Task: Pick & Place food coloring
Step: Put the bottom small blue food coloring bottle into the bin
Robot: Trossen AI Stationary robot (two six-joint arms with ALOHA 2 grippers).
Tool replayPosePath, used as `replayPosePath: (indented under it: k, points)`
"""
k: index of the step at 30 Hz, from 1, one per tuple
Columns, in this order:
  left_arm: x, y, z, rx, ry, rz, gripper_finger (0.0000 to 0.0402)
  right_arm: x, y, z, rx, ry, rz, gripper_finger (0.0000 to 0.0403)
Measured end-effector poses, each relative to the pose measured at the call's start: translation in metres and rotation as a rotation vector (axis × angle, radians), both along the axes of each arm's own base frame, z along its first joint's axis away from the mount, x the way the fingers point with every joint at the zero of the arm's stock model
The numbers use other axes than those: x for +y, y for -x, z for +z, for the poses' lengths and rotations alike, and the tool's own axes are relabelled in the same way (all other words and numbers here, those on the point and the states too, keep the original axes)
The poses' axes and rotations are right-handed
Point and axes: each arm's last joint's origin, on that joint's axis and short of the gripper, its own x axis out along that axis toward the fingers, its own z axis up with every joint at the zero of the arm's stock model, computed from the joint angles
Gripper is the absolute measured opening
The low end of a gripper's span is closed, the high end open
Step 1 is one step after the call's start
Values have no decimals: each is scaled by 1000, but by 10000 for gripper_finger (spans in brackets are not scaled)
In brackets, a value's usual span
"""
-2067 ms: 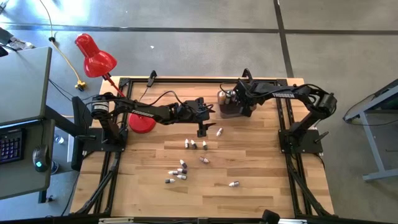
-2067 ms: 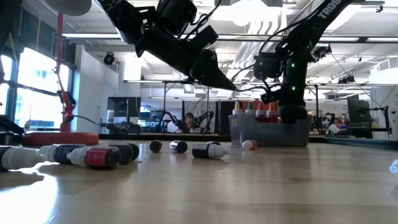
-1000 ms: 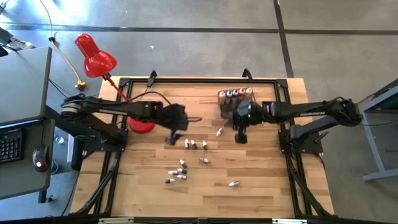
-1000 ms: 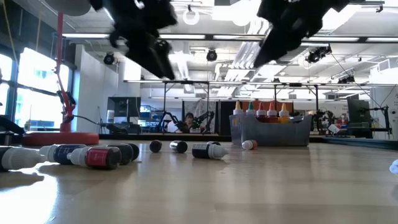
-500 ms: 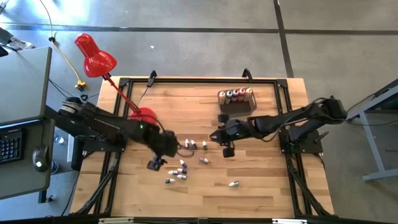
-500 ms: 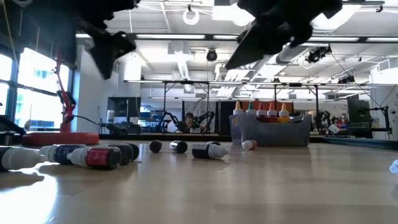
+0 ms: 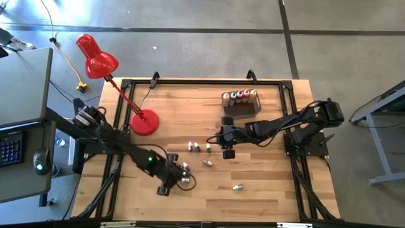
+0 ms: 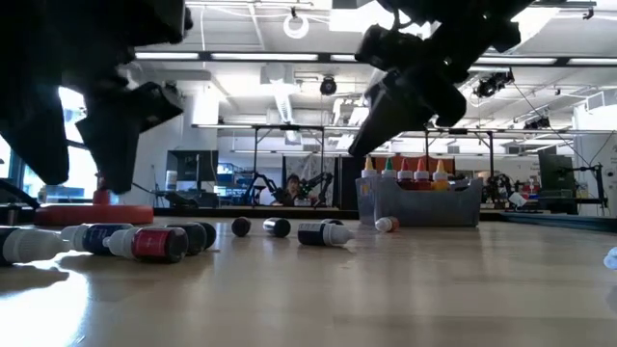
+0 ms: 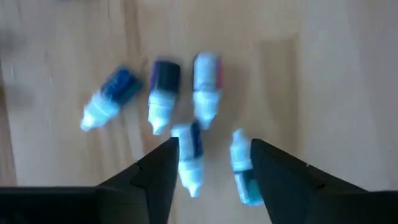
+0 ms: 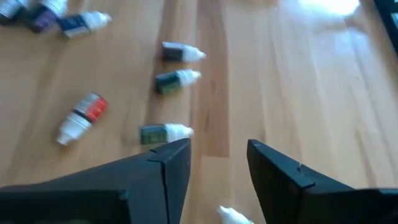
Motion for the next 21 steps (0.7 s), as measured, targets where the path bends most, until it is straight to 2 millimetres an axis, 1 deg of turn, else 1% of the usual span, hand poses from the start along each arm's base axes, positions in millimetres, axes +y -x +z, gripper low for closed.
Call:
replayPosePath:
  k: [3, 5, 7, 11, 14, 16, 18, 21]
  points:
    - [-3, -1, -17, 39, -53, 49, 176, -1, 2, -1, 23, 9, -7, 150]
    - [-1, 0, -26, 75, -99, 77, 171, -2, 2, -4, 51, -18, 10, 150]
    - [0, -4, -33, 80, -120, 99, 171, -1, 4, -7, 80, -42, 28, 150]
    - [3, -8, -35, 67, -146, 105, 170, -1, 6, -7, 88, -38, -21, 150]
    - [4, -9, -35, 63, -149, 59, 169, 1, 6, -6, 75, -31, -69, 150]
    - [3, -10, -35, 58, -156, 42, 164, 2, 7, -7, 79, -27, -68, 149]
    - [3, -10, -34, 56, -157, 31, 149, 5, 7, -7, 88, -27, -57, 149]
    - [2, -13, -34, 26, -159, 32, 112, 8, 9, -8, 100, -18, -52, 149]
